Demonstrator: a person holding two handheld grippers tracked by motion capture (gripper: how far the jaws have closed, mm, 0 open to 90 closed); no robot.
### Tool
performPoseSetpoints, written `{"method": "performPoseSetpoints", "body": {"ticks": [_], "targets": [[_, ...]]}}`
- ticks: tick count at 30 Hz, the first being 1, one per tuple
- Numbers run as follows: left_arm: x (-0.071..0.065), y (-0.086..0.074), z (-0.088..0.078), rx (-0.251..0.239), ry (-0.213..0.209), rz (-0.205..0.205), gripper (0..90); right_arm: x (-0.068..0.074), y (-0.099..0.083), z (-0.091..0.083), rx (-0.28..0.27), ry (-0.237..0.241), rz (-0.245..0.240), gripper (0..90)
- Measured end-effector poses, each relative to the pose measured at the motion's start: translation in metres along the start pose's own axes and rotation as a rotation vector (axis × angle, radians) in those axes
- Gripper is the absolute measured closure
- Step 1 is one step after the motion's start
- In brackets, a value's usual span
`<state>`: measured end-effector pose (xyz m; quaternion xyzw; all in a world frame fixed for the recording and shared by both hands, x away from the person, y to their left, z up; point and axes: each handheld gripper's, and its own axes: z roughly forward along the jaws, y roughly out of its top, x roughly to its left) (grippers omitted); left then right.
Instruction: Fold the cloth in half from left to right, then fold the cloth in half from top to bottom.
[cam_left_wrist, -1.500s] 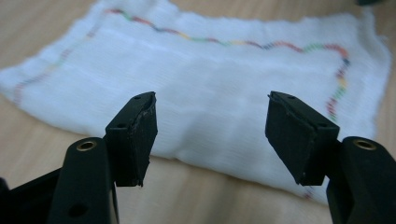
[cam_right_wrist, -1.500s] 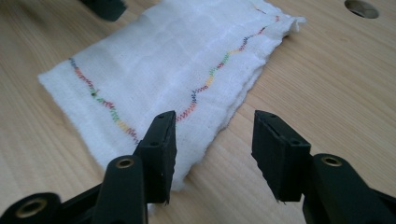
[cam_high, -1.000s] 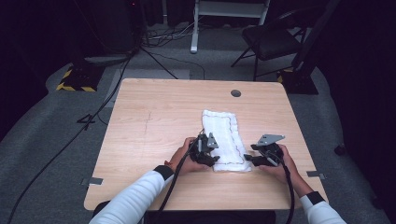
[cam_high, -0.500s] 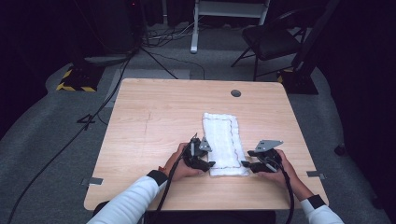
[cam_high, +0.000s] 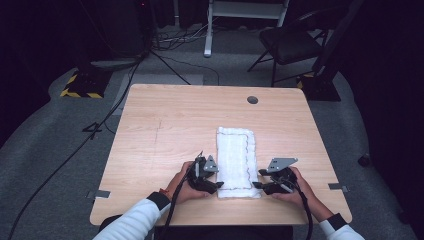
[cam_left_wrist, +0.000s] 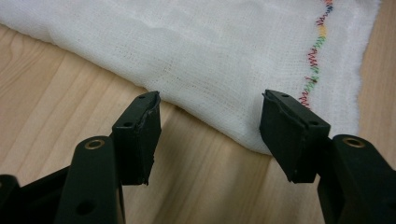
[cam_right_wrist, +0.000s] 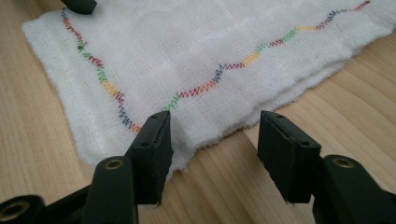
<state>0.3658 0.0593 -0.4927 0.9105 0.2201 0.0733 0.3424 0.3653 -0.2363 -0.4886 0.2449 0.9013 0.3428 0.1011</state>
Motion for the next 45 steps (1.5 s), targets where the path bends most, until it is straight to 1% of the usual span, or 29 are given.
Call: {"method": "performPoseSetpoints", "body": {"ticks": [5,8,10,11,14,16,17,19,20,21,22,23,26,28,29,30,31,32,33,34,35,36,38,39,40,41,42,44,45], "targets": [[-0.005,-0.004,-0.003,-0.002,0.013,0.001,38.5,0.004,0.001,0.000,0.006,0.007,-0.015,44.4],[-0.006,-0.004,-0.005,0.005,0.017,0.013,38.1,0.004,0.002,0.001,0.007,0.001,-0.016,39.8],[-0.005,-0.003,-0.005,0.008,0.023,0.007,37.4,0.004,0.002,0.001,0.006,-0.004,-0.017,39.3],[-0.005,-0.004,-0.006,0.009,0.027,0.003,33.7,0.003,0.003,0.000,0.006,-0.005,-0.025,37.8],[-0.001,-0.004,-0.007,0.007,0.000,-0.008,31.6,0.002,0.004,-0.001,0.004,-0.016,-0.029,37.2],[0.001,-0.004,-0.008,0.005,-0.012,-0.006,24.9,-0.004,0.007,-0.005,-0.025,-0.032,-0.021,38.1],[0.002,-0.003,-0.009,0.003,-0.017,-0.003,24.9,-0.004,0.007,-0.005,-0.025,-0.032,-0.021,38.1],[0.003,-0.001,-0.010,0.005,-0.006,0.009,23.9,-0.009,0.008,-0.008,-0.034,-0.056,-0.017,37.8],[0.004,0.000,-0.011,-0.003,0.005,0.017,23.4,-0.012,0.008,-0.009,-0.045,-0.067,-0.012,37.8],[0.006,0.002,-0.011,-0.011,0.010,0.014,23.3,-0.016,0.009,-0.011,-0.054,-0.074,0.001,38.0],[0.009,0.004,-0.012,-0.012,0.010,0.008,23.2,-0.023,0.011,-0.015,-0.075,-0.097,0.019,38.8],[0.011,0.006,-0.013,-0.020,0.016,0.005,23.2,-0.023,0.011,-0.015,-0.075,-0.097,0.019,38.8],[0.022,0.014,-0.015,-0.041,0.043,-0.001,24.1,-0.034,0.014,-0.019,-0.099,-0.124,0.046,40.5],[0.031,0.021,-0.016,-0.056,0.062,-0.008,24.2,-0.043,0.018,-0.018,-0.104,-0.142,0.053,41.1],[0.036,0.025,-0.016,-0.059,0.077,-0.005,24.3,-0.047,0.021,-0.018,-0.106,-0.152,0.059,41.8],[0.041,0.028,-0.015,-0.055,0.102,0.004,24.3,-0.051,0.024,-0.016,-0.108,-0.159,0.063,42.2],[0.047,0.032,-0.013,-0.057,0.118,-0.001,24.2,-0.055,0.027,-0.014,-0.111,-0.164,0.068,42.3],[0.054,0.035,-0.011,-0.058,0.123,-0.014,24.4,-0.059,0.030,-0.012,-0.111,-0.172,0.070,43.0],[0.061,0.039,-0.009,-0.051,0.130,-0.023,24.4,-0.067,0.037,-0.006,-0.106,-0.188,0.073,43.3],[0.066,0.042,-0.006,-0.051,0.145,-0.031,24.4,-0.067,0.037,-0.006,-0.106,-0.188,0.073,43.3],[0.072,0.045,-0.003,-0.055,0.163,-0.033,25.0,-0.075,0.044,0.000,-0.099,-0.201,0.078,43.9],[0.078,0.049,0.001,-0.052,0.169,-0.037,25.0,-0.075,0.044,0.000,-0.099,-0.201,0.078,43.9],[0.087,0.055,0.009,-0.042,0.159,-0.059,24.8,-0.082,0.050,0.007,-0.091,-0.207,0.088,44.1],[0.090,0.058,0.012,-0.037,0.174,-0.059,24.2,-0.085,0.053,0.011,-0.085,-0.216,0.083,44.2],[0.093,0.060,0.017,-0.030,0.187,-0.061,24.7,-0.088,0.056,0.015,-0.080,-0.218,0.089,44.2],[0.096,0.063,0.021,-0.027,0.186,-0.064,24.7,-0.091,0.059,0.018,-0.084,-0.211,0.101,44.2],[0.098,0.065,0.024,-0.036,0.179,-0.075,24.5,-0.093,0.061,0.022,-0.095,-0.205,0.112,44.2],[0.102,0.069,0.030,-0.032,0.187,-0.082,24.6,-0.097,0.067,0.029,-0.094,-0.203,0.123,44.1],[0.104,0.071,0.033,-0.035,0.186,-0.085,24.6,-0.100,0.072,0.038,-0.078,-0.207,0.125,43.8]]}}
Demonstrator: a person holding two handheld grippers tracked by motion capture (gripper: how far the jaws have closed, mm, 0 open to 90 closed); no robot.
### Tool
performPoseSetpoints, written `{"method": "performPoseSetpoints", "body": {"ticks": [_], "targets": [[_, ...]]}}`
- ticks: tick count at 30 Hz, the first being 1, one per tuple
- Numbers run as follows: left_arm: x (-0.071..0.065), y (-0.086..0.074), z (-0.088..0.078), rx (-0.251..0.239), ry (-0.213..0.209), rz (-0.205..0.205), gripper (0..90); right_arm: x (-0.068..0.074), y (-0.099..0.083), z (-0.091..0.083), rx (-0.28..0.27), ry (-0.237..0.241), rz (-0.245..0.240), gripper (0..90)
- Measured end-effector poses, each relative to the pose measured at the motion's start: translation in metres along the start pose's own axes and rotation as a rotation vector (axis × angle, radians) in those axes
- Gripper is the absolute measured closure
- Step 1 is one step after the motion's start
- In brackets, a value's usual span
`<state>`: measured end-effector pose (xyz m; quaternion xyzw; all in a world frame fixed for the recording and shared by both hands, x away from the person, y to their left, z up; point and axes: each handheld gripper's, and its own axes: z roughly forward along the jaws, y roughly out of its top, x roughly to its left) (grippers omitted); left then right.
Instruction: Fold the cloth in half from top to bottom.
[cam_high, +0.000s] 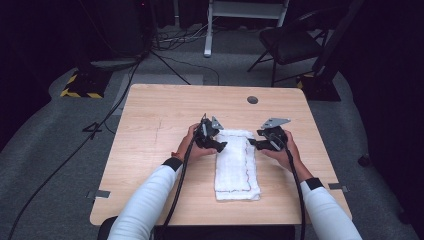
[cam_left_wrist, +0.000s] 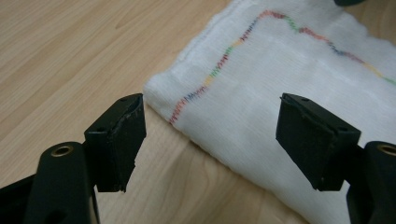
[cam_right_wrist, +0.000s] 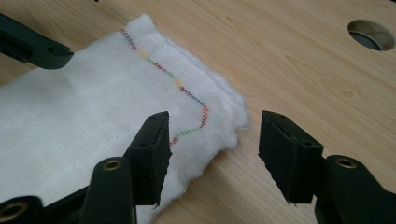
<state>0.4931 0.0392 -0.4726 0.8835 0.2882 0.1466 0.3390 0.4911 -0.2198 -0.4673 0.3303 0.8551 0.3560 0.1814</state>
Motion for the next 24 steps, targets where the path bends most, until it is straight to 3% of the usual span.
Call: {"method": "performPoseSetpoints", "body": {"ticks": [6,10,16,19,22,23,24], "targets": [[0.012,0.006,0.015,0.008,0.001,-0.068,25.0,-0.007,0.008,0.018,0.010,-0.010,0.045,43.5],[0.020,0.003,0.023,0.034,0.021,-0.092,26.6,-0.012,0.011,0.031,0.034,-0.025,0.066,43.2],[0.028,0.000,0.032,0.034,-0.027,-0.145,27.3,-0.019,0.010,0.040,0.056,-0.022,0.104,42.8],[0.030,-0.001,0.032,0.032,-0.044,-0.139,27.0,-0.019,0.009,0.045,0.067,-0.006,0.108,45.1],[0.029,0.000,0.032,0.033,-0.053,-0.130,29.2,-0.020,0.007,0.045,0.062,0.022,0.141,50.3],[0.028,0.000,0.031,0.035,-0.067,-0.125,32.5,-0.020,0.007,0.045,0.059,0.026,0.143,50.8],[0.028,0.000,0.031,0.035,-0.078,-0.111,41.9,-0.020,0.007,0.045,0.060,0.037,0.133,56.5]]}}
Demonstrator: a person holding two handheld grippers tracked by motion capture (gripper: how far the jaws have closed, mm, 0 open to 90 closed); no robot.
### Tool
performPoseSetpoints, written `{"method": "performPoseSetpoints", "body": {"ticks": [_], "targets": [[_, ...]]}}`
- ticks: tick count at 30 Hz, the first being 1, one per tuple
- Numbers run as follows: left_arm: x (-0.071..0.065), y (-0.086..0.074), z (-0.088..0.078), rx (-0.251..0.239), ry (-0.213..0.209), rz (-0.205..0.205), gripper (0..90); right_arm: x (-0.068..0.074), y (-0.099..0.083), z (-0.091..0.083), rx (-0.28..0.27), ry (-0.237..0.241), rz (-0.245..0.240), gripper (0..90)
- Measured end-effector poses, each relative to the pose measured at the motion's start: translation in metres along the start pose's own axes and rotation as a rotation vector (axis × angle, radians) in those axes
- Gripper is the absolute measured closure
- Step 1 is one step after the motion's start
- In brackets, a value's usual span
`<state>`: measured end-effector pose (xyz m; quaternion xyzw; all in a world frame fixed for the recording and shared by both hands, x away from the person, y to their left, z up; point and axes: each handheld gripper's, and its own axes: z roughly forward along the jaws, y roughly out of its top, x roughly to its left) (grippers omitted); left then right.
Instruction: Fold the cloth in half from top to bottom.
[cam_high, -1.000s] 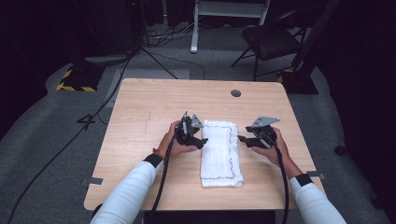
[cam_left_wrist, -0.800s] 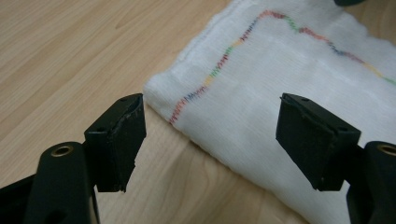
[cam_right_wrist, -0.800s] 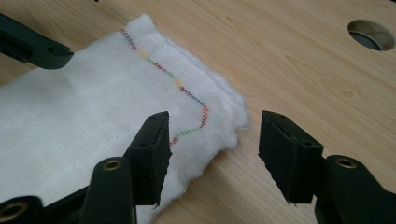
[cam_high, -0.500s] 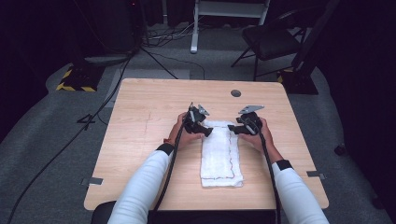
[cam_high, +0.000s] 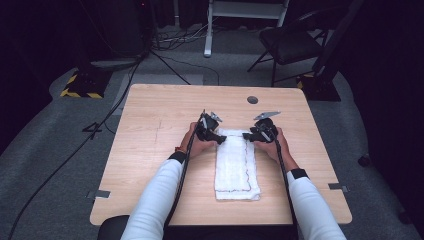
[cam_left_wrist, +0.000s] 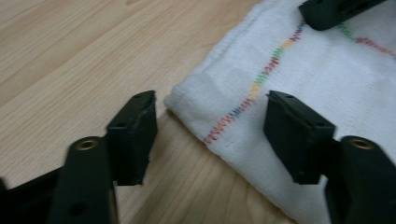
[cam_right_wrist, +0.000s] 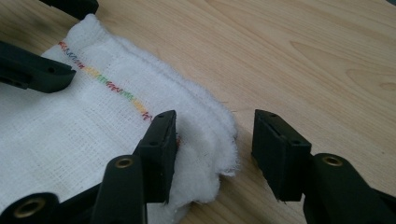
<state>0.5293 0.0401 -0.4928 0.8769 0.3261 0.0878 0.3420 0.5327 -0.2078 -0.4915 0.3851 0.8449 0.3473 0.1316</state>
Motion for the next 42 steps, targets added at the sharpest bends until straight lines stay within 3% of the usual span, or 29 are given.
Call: {"method": "performPoseSetpoints", "body": {"ticks": [1,3,5,6,9,13,18,23,25,35,42], "targets": [[-0.001,0.000,0.000,-0.001,-0.009,0.008,41.9,0.000,0.000,0.000,0.000,0.000,0.000,56.5],[0.000,0.000,-0.001,-0.003,-0.031,0.012,53.2,0.002,0.000,0.000,0.001,0.029,-0.001,68.3],[0.001,0.000,-0.001,-0.003,-0.052,0.012,57.2,0.003,0.000,0.000,0.000,0.034,-0.003,71.2],[0.002,0.001,-0.001,-0.004,-0.065,0.008,66.9,0.004,0.000,0.000,0.001,0.048,-0.004,75.9],[0.002,0.001,0.000,-0.004,-0.093,0.000,74.1,0.004,0.000,-0.001,0.001,0.054,-0.008,78.6],[0.003,0.004,0.000,0.002,-0.094,0.010,78.7,0.007,0.003,0.000,0.000,0.030,-0.055,82.8],[0.004,0.011,0.004,0.002,-0.026,0.020,80.2,0.007,0.006,0.001,-0.018,-0.013,-0.073,83.7],[0.005,0.023,0.001,-0.024,0.050,0.043,81.4,0.010,0.020,-0.008,-0.072,-0.086,-0.109,84.3],[0.006,0.029,-0.004,-0.042,0.070,0.042,81.4,0.009,0.023,-0.010,-0.081,-0.091,-0.114,84.3],[0.009,0.047,-0.026,-0.106,0.104,0.051,81.7,0.013,0.046,-0.031,-0.160,-0.142,-0.152,84.7],[0.011,0.056,-0.035,-0.111,0.138,0.066,82.2,0.016,0.055,-0.037,-0.190,-0.156,-0.158,84.8]]}}
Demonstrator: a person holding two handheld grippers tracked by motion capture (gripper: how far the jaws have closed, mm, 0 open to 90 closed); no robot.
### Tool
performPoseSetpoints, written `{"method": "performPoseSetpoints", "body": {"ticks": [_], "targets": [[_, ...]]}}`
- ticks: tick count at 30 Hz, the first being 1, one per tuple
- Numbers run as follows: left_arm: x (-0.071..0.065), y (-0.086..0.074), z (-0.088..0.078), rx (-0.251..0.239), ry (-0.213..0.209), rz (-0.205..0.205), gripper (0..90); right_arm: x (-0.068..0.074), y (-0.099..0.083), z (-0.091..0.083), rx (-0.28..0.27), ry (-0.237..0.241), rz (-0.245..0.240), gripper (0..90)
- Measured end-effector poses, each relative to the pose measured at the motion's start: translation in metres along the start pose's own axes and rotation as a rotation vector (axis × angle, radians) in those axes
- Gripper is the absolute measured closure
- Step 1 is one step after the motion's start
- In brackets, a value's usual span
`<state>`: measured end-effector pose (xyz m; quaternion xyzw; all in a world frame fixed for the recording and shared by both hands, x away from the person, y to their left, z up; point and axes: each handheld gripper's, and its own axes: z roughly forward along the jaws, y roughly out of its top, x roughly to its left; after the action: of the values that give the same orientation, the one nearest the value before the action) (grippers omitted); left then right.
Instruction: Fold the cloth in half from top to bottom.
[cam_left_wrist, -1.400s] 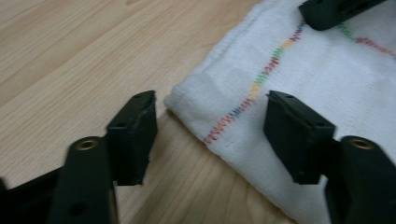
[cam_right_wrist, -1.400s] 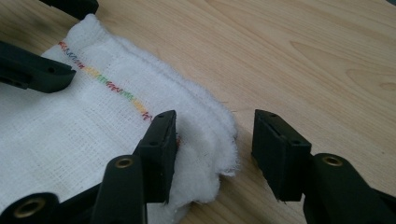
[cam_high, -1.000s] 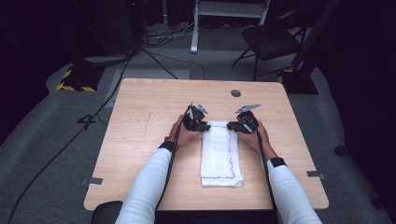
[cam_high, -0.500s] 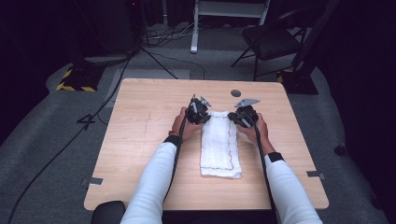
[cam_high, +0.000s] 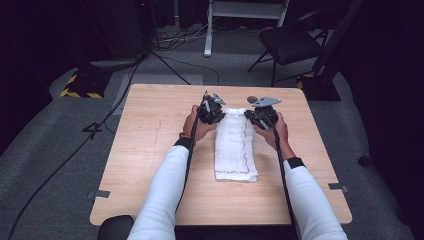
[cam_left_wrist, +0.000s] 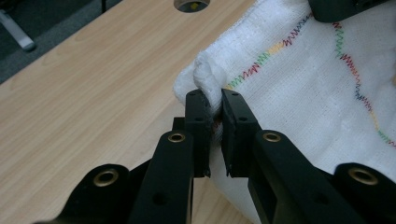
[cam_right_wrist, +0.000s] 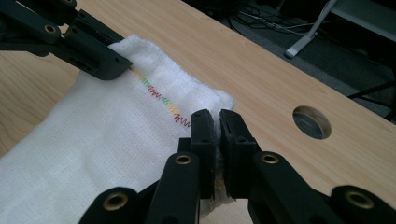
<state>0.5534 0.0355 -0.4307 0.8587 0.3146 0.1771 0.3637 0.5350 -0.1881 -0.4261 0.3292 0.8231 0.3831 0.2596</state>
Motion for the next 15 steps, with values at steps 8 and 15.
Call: {"method": "performPoseSetpoints", "body": {"ticks": [8,15], "targets": [[0.001,0.003,-0.010,-0.038,0.011,0.011,82.1,0.003,0.010,-0.005,-0.024,-0.010,-0.019,84.9],[-0.006,-0.006,-0.020,-0.056,-0.021,0.057,81.7,0.008,0.005,-0.014,-0.034,0.017,-0.043,84.9]]}}
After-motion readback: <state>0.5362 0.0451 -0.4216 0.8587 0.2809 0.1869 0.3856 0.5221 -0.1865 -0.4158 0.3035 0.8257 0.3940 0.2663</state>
